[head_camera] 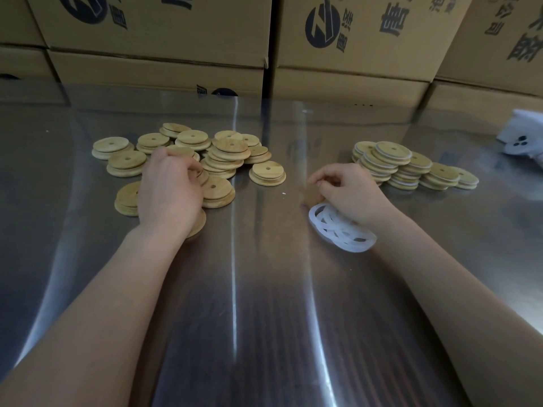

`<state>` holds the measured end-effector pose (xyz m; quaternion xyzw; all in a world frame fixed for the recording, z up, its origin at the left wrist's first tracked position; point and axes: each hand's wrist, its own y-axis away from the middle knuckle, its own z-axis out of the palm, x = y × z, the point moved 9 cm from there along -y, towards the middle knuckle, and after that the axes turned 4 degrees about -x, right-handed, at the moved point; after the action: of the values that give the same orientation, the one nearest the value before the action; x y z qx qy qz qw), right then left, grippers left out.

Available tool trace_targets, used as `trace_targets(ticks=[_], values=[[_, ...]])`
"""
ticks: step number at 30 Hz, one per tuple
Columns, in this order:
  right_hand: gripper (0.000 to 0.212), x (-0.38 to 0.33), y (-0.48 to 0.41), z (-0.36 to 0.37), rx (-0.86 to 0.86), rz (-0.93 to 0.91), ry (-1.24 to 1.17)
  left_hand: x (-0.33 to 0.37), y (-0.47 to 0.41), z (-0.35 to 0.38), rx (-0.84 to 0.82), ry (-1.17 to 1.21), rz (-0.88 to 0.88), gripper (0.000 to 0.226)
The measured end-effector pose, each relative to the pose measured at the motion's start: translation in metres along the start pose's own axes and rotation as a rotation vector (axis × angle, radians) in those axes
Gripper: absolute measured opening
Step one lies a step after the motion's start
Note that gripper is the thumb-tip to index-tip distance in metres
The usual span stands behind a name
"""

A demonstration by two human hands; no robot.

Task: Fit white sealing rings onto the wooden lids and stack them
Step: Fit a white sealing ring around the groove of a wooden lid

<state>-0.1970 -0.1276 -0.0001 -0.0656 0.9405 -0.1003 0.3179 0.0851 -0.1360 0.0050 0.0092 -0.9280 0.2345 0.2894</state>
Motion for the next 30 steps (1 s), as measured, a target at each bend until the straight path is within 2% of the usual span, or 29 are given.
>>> trace_targets(ticks=[9,17,23,30], values=[[0.026,-0.0006,0.0010,0.0019,-0.019,0.006,-0.015,-0.0007,0.0046,-0.0034,-0.009,-0.121,-0.073,0.019],[0.027,-0.0013,0.0011,0.0014,-0.038,0.022,-0.001,-0.0032,0.0062,-0.0057,0.011,-0.060,-0.116,0.019],[0.028,-0.0019,0.0017,-0.0015,-0.040,0.035,-0.005,-0.0020,0.0067,-0.0094,0.037,-0.044,-0.140,0.037],[0.028,-0.0037,0.0016,-0.0015,-0.115,0.043,0.099,0.0025,0.0085,-0.0065,0.011,-0.039,-0.134,0.044]])
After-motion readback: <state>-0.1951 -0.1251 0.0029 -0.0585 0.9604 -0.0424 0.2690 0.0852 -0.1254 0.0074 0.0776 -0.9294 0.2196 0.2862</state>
